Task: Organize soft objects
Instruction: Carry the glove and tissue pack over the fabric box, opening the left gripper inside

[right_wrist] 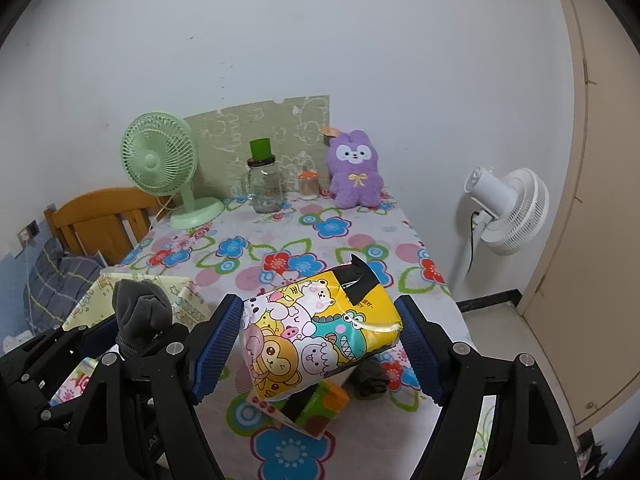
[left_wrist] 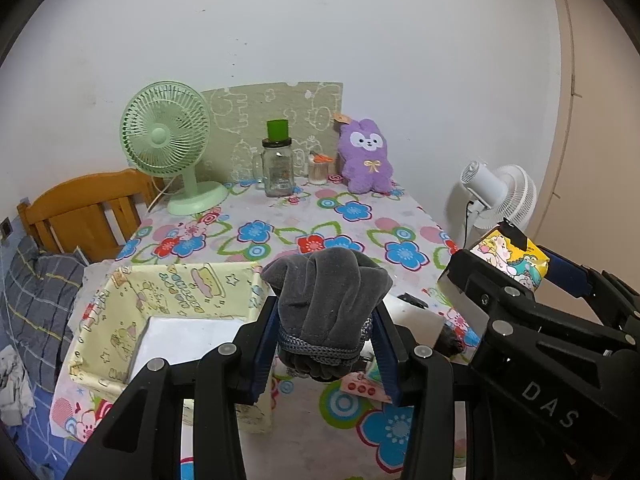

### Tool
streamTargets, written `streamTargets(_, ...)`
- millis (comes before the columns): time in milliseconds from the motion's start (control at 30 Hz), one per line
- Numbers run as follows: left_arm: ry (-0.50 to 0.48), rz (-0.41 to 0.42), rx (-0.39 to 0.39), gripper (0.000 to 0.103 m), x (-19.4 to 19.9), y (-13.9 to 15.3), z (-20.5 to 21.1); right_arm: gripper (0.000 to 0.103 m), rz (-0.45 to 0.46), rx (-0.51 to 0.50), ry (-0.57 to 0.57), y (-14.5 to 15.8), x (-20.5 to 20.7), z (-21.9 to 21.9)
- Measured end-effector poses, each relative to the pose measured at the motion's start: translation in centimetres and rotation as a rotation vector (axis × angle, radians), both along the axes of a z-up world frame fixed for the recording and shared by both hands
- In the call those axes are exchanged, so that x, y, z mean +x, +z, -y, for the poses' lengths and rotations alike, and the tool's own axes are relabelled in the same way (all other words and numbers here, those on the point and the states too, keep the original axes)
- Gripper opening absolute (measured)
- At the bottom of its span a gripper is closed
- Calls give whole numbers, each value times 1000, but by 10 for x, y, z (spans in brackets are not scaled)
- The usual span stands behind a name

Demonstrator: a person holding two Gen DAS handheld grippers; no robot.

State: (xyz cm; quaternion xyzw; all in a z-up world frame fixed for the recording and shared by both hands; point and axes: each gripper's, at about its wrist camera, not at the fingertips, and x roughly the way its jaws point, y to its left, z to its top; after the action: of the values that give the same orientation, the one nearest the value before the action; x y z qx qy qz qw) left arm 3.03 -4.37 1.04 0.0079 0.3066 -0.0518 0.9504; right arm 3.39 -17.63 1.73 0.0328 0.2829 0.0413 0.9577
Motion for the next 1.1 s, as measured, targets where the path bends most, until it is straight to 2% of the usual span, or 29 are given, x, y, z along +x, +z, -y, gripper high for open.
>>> streamTargets(267,32,14,14,45,5,6,-18,80,12,-2,40,9,8,-21)
streamTargets(467,43,-5,12,45,12,5,-36,80,6,-12,70,10,15,-41)
streamTargets(1100,113,-67,22,45,41,-13,-93,80,-50,-28,194,-3,49,-110)
